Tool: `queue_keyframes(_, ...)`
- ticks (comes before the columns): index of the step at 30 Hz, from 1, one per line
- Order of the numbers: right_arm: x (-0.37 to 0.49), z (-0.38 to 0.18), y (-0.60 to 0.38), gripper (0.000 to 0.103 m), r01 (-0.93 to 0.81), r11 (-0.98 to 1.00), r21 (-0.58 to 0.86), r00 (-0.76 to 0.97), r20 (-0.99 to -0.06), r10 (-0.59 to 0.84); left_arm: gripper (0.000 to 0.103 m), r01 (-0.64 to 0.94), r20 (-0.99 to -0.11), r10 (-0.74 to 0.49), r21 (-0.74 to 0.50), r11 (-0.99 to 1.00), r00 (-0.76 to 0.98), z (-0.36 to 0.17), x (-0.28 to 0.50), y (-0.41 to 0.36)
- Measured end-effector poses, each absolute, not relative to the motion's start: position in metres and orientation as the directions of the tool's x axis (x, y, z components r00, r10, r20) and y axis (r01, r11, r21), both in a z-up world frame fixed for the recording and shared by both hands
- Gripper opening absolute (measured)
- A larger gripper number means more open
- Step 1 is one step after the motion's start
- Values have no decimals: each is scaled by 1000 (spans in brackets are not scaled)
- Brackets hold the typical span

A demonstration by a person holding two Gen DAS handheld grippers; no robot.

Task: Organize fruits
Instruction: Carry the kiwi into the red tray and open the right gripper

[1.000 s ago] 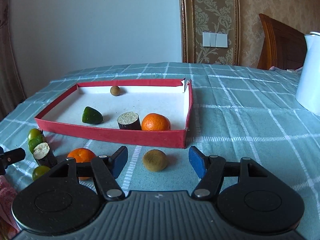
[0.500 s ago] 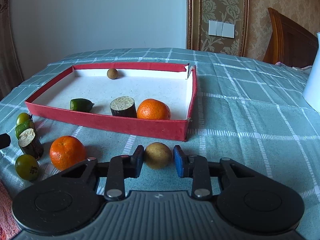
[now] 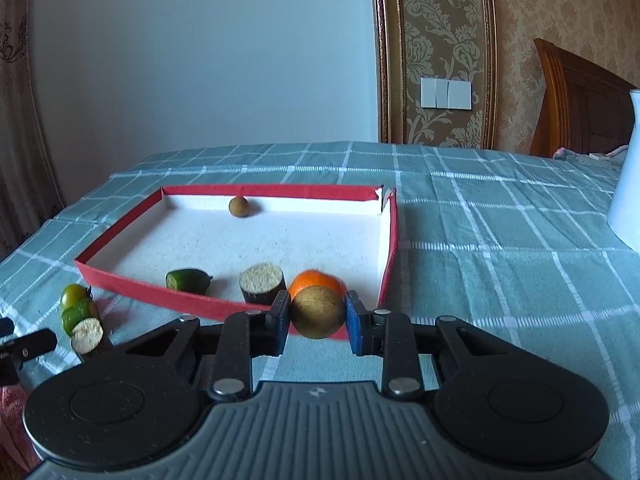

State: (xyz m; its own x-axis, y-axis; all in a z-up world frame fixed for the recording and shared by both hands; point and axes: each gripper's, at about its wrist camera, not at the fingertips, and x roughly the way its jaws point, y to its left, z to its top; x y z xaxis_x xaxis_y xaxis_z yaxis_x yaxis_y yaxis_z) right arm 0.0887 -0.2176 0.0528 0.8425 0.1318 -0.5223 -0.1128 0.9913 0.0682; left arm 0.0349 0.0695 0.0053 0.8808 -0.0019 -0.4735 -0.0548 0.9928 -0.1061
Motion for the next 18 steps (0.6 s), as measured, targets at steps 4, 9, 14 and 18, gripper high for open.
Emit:
queue_keyframes(4, 120, 65, -219, 28, -103, 992, 76, 853, -506, 127, 99, -59, -478, 1, -107, 993, 878, 5, 36, 70)
queue_keyframes(9, 145, 66, -232, 29, -49, 989, 141, 857, -503, 114, 99, -59, -481, -1, -109, 992, 877, 4, 36, 70)
queue_keyframes(14, 111, 63, -243, 29, -38, 983, 182, 886, -449, 117, 98, -52, -483, -7, -108, 993, 876, 3, 37, 70)
queue_keyframes(18, 76, 43, -243, 29, -49, 975, 215, 858, -491, 151, 99, -52, -481, -8, -110, 993, 877, 4, 36, 70)
